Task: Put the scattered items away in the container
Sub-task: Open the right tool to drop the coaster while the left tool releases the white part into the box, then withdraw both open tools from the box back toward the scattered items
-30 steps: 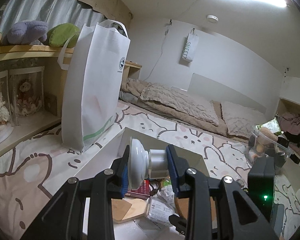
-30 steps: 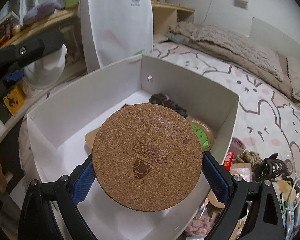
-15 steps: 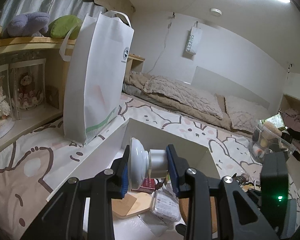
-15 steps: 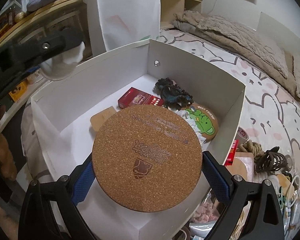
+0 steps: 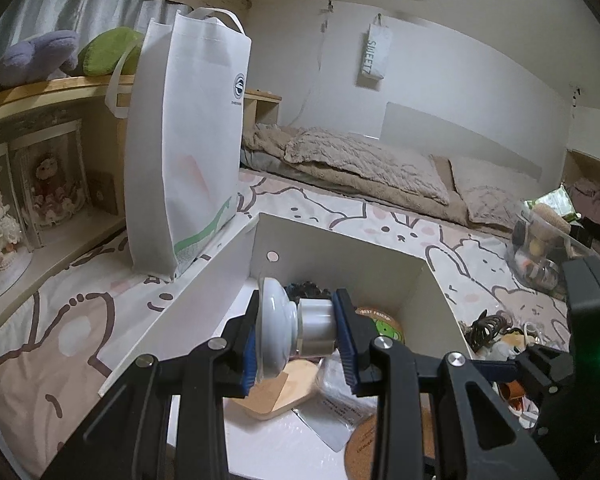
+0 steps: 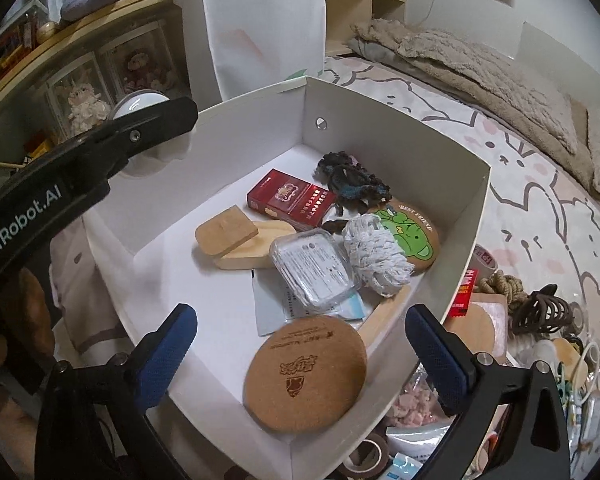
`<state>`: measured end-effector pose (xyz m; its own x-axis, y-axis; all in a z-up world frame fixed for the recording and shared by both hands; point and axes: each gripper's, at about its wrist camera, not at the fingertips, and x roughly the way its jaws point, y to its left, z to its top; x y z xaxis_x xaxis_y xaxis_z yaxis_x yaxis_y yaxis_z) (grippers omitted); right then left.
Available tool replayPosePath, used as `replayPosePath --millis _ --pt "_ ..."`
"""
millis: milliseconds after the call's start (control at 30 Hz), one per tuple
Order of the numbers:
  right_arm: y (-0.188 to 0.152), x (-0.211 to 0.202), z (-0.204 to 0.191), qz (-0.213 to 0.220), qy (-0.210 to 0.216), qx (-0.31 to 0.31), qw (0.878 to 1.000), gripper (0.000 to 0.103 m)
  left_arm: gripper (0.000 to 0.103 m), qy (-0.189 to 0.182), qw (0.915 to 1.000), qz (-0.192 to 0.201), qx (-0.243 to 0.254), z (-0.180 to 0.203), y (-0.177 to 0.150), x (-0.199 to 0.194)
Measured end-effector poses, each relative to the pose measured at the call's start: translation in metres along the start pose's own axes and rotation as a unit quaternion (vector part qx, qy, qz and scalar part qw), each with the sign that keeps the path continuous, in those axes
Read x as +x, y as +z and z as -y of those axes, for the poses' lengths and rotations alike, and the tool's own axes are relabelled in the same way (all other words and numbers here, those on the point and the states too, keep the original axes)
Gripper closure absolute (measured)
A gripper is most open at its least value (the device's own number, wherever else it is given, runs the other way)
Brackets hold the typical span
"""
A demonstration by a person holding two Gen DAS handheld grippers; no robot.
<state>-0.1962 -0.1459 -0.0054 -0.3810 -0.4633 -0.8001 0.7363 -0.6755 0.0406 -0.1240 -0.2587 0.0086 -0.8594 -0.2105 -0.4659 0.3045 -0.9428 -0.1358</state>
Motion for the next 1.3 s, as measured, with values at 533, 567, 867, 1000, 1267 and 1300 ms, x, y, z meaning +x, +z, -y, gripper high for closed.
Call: replayPosePath --millis 533,567,867,1000,1267,1300 --pt "0.007 -0.015 0.005 0.021 -0.057 -0.008 0.998 0.000 0.070 0.014 0.9986 -0.039 0.033 -0.001 -0.011 0.012" --pt "0.007 -0.015 0.004 0.021 -0.059 -0.009 0.998 0.000 0.070 0.014 0.9982 -0.044 0.037 0.001 -0.012 0.014" --pt "0.005 -0.015 0.007 0.022 -0.070 -0.010 0.997 0.000 0.070 -0.003 0.9967 -0.065 0.047 0.011 -0.016 0.017" --pt "0.005 -0.015 0.007 0.023 -0.068 -0.009 0.997 0.000 0.020 -0.002 0.9979 -0.054 0.035 0.010 -0.013 0.011" --pt "0.004 -0.015 0.007 0.022 -0.066 -0.008 0.998 0.000 0.019 -0.009 0.9989 -0.042 0.022 0.008 -0.009 0.003" --pt "0.004 -0.015 0.007 0.023 -0.066 -0.008 0.998 0.000 0.019 -0.007 0.9988 -0.043 0.022 0.008 -0.009 0.004"
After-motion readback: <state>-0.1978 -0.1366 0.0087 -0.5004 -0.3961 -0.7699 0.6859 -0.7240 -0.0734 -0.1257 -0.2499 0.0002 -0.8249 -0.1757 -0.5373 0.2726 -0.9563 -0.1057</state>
